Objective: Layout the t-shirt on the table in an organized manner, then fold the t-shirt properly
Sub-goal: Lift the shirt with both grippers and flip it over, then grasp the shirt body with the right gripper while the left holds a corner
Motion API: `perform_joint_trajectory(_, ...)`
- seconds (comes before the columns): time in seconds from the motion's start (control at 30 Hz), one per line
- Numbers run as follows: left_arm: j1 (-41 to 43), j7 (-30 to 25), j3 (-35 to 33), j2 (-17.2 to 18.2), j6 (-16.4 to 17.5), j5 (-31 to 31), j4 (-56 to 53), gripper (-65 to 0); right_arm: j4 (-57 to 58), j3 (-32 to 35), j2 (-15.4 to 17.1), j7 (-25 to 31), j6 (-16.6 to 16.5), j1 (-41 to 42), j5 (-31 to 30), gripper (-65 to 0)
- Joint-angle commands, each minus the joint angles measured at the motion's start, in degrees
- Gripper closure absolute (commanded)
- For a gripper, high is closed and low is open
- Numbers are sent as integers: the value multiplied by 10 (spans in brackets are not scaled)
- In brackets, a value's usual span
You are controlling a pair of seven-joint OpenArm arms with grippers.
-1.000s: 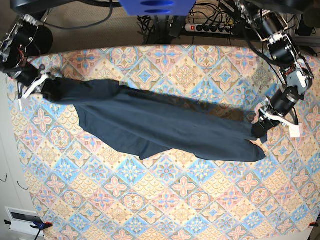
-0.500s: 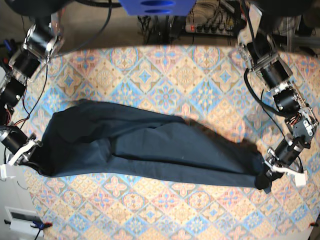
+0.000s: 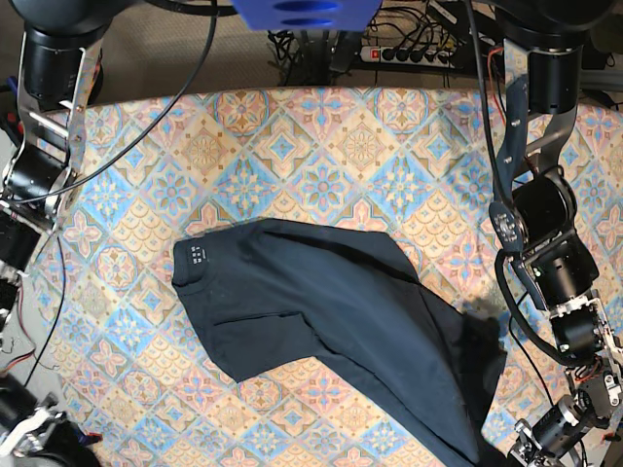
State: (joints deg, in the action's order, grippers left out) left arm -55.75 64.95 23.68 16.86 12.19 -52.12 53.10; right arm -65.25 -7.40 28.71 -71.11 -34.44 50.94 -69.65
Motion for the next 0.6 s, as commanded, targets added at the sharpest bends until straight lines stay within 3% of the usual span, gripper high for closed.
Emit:
perform_joint_trajectory(0.0, -1, -6, -1, 7, 1, -8, 6, 0, -1, 23, 4, -5, -3, -11, -4, -27)
perform_joint_trajectory(0.17, 75, 28, -1, 25, 1, -11, 9, 0, -7, 143, 4, 34, -2, -123, 39, -80)
perform_joint_trajectory(0.33, 194, 73, 1, 39, 1, -38, 128, 0, -43, 225, -3, 75, -2, -162, 215, -177)
perform_joint_trajectory(0.43, 288, 88, 0, 61, 1, -45, 203, 0, -51, 235, -37, 99, -2, -199, 342, -233)
perform_joint_trajectory(0.57, 403, 110, 1, 84, 1, -86, 263, 0, -50, 237, -67, 116, -2, -207, 474, -254)
